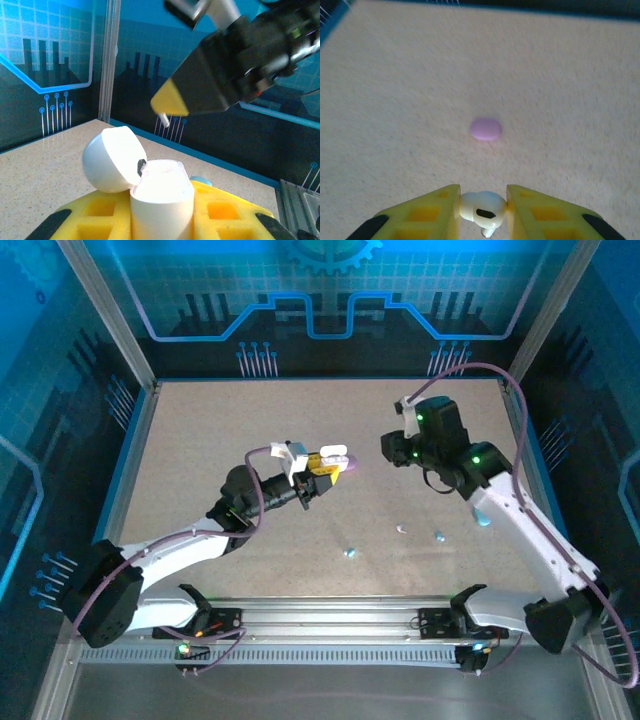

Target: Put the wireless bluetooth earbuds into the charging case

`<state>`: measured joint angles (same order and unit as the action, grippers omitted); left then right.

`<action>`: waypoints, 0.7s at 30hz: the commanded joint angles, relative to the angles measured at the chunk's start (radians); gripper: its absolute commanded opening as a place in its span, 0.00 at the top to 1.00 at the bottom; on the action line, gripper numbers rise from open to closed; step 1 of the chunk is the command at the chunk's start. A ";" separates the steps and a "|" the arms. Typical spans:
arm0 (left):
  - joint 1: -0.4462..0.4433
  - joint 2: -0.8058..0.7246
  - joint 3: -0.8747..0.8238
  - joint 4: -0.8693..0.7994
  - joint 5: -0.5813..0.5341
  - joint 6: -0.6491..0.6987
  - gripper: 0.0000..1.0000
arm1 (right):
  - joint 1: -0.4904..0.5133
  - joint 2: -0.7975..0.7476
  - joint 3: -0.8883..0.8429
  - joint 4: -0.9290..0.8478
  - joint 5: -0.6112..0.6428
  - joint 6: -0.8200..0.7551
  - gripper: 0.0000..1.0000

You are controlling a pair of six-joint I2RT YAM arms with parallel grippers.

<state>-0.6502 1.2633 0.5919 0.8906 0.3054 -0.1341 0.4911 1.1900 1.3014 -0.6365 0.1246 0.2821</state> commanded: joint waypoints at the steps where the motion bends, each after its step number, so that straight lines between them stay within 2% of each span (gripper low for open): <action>1: -0.019 0.019 0.016 0.103 -0.052 -0.023 0.77 | 0.034 -0.063 -0.023 0.114 0.020 -0.033 0.70; 10: -0.047 0.041 0.043 0.110 -0.088 -0.032 0.77 | 0.068 -0.095 -0.040 0.197 -0.114 0.018 0.70; 21: -0.059 0.047 0.057 0.121 -0.102 -0.042 0.77 | 0.105 -0.039 -0.048 0.246 -0.192 0.037 0.70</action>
<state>-0.6987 1.3029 0.6163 0.9565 0.2230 -0.1596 0.5774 1.1389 1.2617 -0.4324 -0.0315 0.3073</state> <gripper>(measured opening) 0.238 0.298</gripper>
